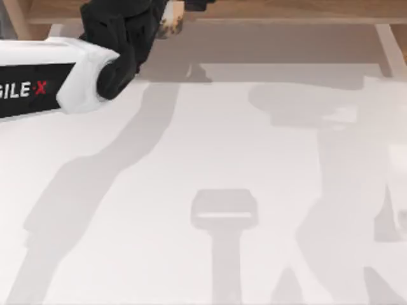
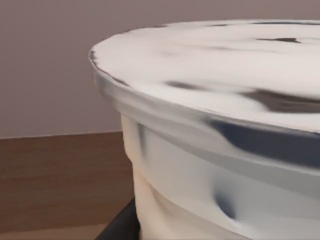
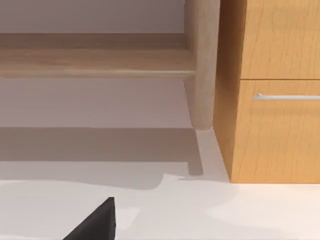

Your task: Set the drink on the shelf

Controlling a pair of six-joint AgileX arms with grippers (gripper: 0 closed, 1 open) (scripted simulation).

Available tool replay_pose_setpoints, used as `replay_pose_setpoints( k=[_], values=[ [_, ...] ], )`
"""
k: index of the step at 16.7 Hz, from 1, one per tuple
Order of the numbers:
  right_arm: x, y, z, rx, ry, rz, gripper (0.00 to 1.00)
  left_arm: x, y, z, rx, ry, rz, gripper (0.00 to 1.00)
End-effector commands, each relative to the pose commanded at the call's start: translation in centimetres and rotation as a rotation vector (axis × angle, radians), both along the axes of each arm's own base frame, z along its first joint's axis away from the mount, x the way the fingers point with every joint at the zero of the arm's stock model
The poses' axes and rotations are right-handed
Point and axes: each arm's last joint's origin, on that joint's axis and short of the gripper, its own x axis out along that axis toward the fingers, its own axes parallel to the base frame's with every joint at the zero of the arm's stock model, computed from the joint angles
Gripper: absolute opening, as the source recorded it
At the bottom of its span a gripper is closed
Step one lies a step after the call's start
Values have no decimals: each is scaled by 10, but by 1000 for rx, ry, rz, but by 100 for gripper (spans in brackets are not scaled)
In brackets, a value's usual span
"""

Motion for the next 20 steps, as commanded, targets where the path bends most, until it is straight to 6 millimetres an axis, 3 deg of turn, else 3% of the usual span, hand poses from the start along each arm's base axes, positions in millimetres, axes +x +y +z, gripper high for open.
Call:
replay_pose_setpoints(
  k=[3, 9, 20],
  values=[
    [0, 0, 0, 0, 0, 0, 100, 18, 17, 20, -12, -63, 118, 0],
    [0, 0, 0, 0, 0, 0, 100, 19, 18, 22, -12, -68, 126, 0],
    [0, 0, 0, 0, 0, 0, 100, 50, 17, 1, -12, -68, 130, 0]
  ],
)
